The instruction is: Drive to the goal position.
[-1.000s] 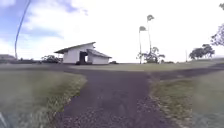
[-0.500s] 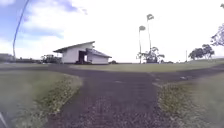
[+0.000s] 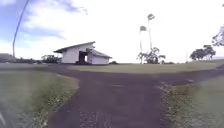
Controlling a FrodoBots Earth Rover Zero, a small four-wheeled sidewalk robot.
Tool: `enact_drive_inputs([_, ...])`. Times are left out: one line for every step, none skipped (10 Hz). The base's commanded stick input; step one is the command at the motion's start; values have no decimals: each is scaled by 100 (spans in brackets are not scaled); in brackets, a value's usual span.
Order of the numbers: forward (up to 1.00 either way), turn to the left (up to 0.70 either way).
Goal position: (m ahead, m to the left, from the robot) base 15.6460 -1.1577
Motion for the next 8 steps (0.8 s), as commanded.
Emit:
enact_drive_inputs([70,0])
enact_drive_inputs([70,0])
enact_drive_inputs([70,0])
enact_drive_inputs([70,0])
enact_drive_inputs([70,0])
enact_drive_inputs([70,0])
enact_drive_inputs([70,0])
enact_drive_inputs([70,0])
